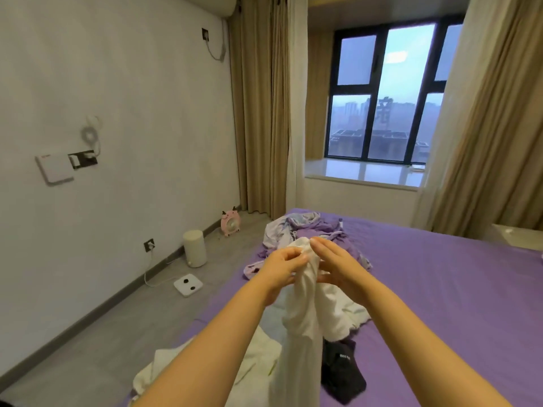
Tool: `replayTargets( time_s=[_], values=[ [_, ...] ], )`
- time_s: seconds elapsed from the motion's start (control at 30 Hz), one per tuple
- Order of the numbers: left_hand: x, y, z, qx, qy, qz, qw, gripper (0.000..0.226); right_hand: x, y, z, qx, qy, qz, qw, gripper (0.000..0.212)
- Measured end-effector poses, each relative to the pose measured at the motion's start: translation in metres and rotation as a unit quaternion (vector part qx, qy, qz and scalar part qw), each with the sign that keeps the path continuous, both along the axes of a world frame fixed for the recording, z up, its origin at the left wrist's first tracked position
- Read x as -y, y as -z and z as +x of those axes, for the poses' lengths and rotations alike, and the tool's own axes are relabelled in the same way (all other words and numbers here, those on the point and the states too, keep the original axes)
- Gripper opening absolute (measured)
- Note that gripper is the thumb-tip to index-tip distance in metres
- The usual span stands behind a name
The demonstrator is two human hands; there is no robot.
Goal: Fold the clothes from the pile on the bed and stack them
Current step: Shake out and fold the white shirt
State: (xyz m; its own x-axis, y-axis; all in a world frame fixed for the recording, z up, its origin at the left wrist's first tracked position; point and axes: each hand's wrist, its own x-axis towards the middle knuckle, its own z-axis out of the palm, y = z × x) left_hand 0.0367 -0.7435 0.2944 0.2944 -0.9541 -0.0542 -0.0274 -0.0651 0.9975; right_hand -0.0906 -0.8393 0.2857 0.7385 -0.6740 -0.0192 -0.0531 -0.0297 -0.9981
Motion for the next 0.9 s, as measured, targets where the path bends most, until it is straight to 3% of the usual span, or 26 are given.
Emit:
replayTargets(
  time_s=[0.07, 0.13, 0.2, 0.27, 0.33, 0.4, 0.47, 0.57, 0.67, 0.8, 0.9],
  values=[
    [-0.010, -0.005, -0.015, -0.002, 0.031, 0.002, 1.000, 0.037, -0.017, -0.006, -0.009, -0.029, 0.050, -0.033, 0.998, 0.069],
    [-0.020, -0.007, -0.027, -0.015, 0.055, 0.002, 0.998, 0.050, -0.029, -0.009, -0.022, -0.038, 0.104, -0.050, 0.993, 0.053],
    [-0.029, -0.008, -0.037, -0.025, 0.058, -0.010, 0.998, 0.049, -0.043, -0.012, -0.036, -0.040, 0.139, -0.058, 0.988, 0.031],
    [-0.038, -0.008, -0.048, -0.024, 0.050, -0.029, 0.998, 0.042, -0.059, -0.013, -0.051, -0.031, 0.175, -0.043, 0.983, 0.022],
    [-0.044, -0.007, -0.060, 0.041, 0.035, -0.045, 0.998, 0.044, -0.075, -0.013, -0.068, -0.010, 0.205, -0.012, 0.979, 0.020],
    [-0.046, -0.007, -0.068, 0.175, 0.032, -0.069, 0.982, 0.052, -0.087, -0.015, -0.087, -0.005, 0.217, -0.003, 0.976, 0.018],
    [-0.049, -0.006, -0.076, 0.232, 0.090, -0.095, 0.964, 0.058, -0.096, -0.019, -0.105, -0.005, 0.206, -0.004, 0.978, 0.019],
    [-0.050, -0.005, -0.091, 0.183, 0.178, -0.105, 0.961, 0.043, -0.105, -0.025, -0.128, -0.019, 0.186, 0.000, 0.982, 0.021],
    [-0.045, -0.005, -0.107, 0.205, 0.136, -0.121, 0.962, 0.019, -0.113, -0.028, -0.149, -0.060, 0.179, 0.002, 0.982, 0.021],
    [-0.042, -0.012, -0.125, 0.196, 0.140, -0.106, 0.965, 0.013, -0.120, -0.031, -0.187, -0.079, 0.191, -0.019, 0.978, 0.033],
    [-0.042, -0.022, -0.143, 0.156, 0.191, -0.106, 0.963, 0.010, -0.122, -0.037, -0.218, -0.086, 0.195, -0.062, 0.975, 0.028]
  ],
)
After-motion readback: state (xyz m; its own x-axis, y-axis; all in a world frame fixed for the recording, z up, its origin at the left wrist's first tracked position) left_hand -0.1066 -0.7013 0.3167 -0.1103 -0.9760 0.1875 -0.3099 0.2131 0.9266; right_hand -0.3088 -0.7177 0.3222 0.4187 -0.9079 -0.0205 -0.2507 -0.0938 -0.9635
